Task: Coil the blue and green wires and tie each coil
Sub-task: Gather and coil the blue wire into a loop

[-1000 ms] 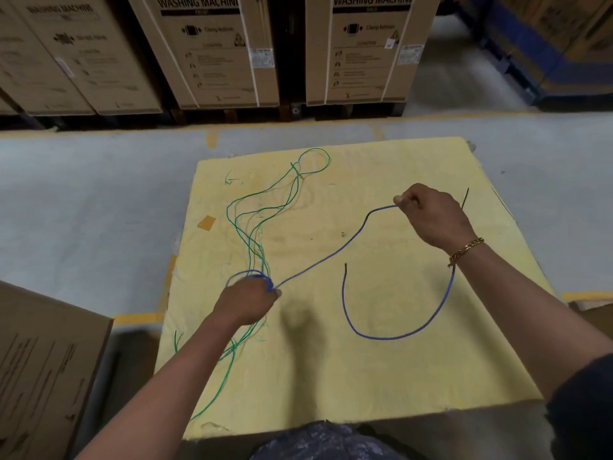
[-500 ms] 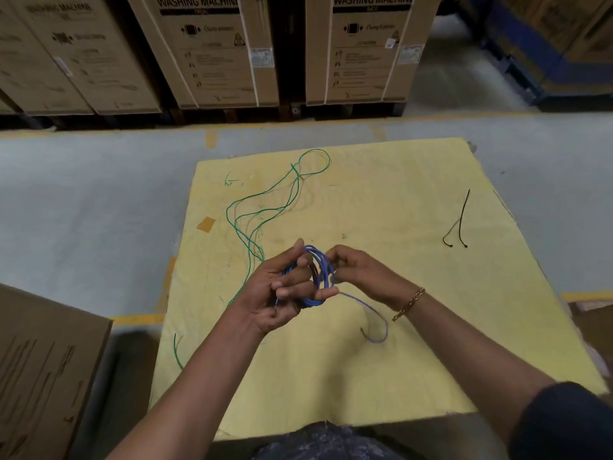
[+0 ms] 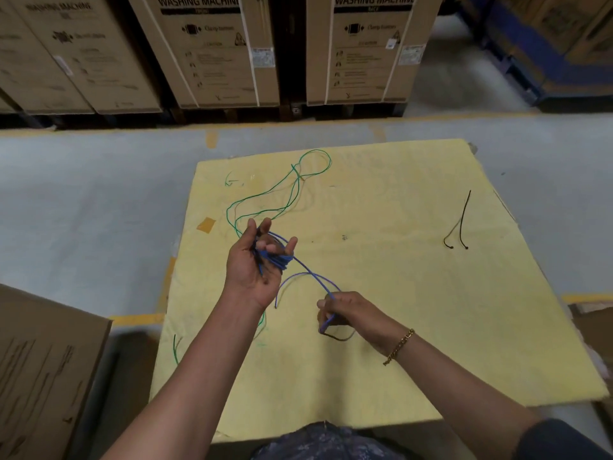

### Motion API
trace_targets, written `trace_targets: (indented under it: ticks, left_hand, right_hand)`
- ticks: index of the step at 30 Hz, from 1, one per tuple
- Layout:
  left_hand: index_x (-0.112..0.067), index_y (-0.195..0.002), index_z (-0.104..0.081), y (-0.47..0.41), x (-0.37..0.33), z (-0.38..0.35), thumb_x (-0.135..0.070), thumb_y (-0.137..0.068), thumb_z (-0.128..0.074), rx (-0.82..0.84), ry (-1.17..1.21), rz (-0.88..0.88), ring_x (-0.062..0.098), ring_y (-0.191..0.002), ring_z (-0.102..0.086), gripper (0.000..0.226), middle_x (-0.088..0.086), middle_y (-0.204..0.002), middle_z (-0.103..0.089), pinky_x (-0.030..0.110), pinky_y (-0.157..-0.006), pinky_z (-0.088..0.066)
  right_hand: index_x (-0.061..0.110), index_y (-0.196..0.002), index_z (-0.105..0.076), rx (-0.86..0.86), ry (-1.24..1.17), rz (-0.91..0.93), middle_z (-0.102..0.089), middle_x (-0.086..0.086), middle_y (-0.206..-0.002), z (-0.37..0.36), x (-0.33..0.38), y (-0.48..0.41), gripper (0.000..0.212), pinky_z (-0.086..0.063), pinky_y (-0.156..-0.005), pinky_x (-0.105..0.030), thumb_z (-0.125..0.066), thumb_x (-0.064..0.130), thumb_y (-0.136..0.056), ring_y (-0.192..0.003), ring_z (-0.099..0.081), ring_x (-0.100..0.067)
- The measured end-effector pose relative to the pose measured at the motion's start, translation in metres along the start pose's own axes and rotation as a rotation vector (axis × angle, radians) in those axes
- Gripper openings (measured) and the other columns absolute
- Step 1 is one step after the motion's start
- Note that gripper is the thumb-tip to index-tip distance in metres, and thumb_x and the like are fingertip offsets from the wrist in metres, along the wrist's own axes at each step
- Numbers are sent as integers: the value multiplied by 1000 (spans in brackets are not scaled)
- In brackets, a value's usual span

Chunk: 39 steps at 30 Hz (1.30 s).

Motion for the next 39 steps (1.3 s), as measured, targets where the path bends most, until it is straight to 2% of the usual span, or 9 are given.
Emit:
trace_targets:
  ticks: [3, 6, 11, 13, 18, 23, 30, 36, 39]
  left_hand:
    - [-7, -97, -65, -9, 2, 6, -36, -105, -47, -18, -128, -79, 21, -70, -74, 35, 1, -71, -67, 43, -96, -51]
    - [-4, -107, -65, -14, 5, 10, -34, -106, -43, 9, -316, -141, 34, -99, -74, 36, 13, -104, -77, 38, -91, -55]
    - [-7, -105, -70, -15, 12, 14, -29, -95, -51, 89, -879, -278, 29, -105, -73, 31, 10, -100, -79, 40, -101, -51]
    - [-20, -102, -72, -11, 23, 19, -36, -98, -49, 190, -1209, -266, 18, -102, -73, 28, 1, -89, -80, 38, -100, -49]
    - [-24, -57, -58, 4, 39, 25, -57, -97, -43, 264, -1565, -140, 22, -45, -56, 55, 4, -42, -52, 35, -63, -44]
    - [-7, -65, -67, 15, 49, 15, -68, -99, -29, 271, -1187, 200, 23, -43, -32, 79, 3, -38, -27, 44, -84, -56]
    - [-5, -75, -60, 32, 50, -11, -46, -103, -43, 454, -345, 500, 12, -31, -17, 53, -4, -33, -27, 50, -101, -51]
    - [-15, -73, -48, 33, 37, -35, -34, -103, -44, 515, -56, 409, 10, -35, -25, 36, -6, -39, -27, 46, -111, -45]
    - [-12, -75, -54, 20, 27, -42, -29, -102, -46, 376, -99, 205, 15, -44, -53, 33, -2, -47, -47, 50, -107, -46]
  right_hand:
    - [13, -67, -51, 11, -222, -13, -64, -10, -67, -3, 4, 3, 34, -54, -81, -30, -52, 16, -101, -78, -70, -33]
    - [14, -75, -49, 65, -336, -151, -49, -6, -62, -12, 0, 5, 28, -49, -59, -30, -53, 28, -99, -46, -50, -23]
    - [19, -87, -67, 52, 361, -101, -58, 19, -66, -12, 17, 10, 19, -34, -56, -21, -53, 27, -98, -53, -49, 0]
    - [20, -89, -72, 88, 672, 2, -66, 19, -85, -12, 35, 12, 25, -44, -70, -21, -51, 27, -99, -74, -60, 5]
    - [22, -86, -72, 163, 856, 183, -45, 6, -56, 2, 85, 13, 22, -31, -52, -18, -57, 32, -99, -49, -43, -3]
    - [23, -86, -73, 32, 799, 309, -59, 7, -66, 39, 105, 0, 14, -38, -61, -27, -68, 34, -93, -60, -45, -5]
    - [20, -77, -77, -204, 522, 248, -62, 12, -58, 70, 96, -8, 30, -38, -54, -17, -69, 45, -90, -53, -47, -3]
    - [20, -57, -65, -313, 294, 169, -49, 3, -50, 52, 45, -15, 50, -36, -53, -28, -54, 64, -80, -47, -41, -15]
    - [20, -69, -68, -313, 489, 120, -53, 4, -54, 37, 13, -16, 59, -41, -58, -32, -42, 67, -95, -51, -50, -15]
Point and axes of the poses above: each hand's wrist, its own y-axis away from the middle knuckle, its own z-axis out of the back of the hand, x = y × z, the point moved 5 cm from there along -y, towards the middle knuckle
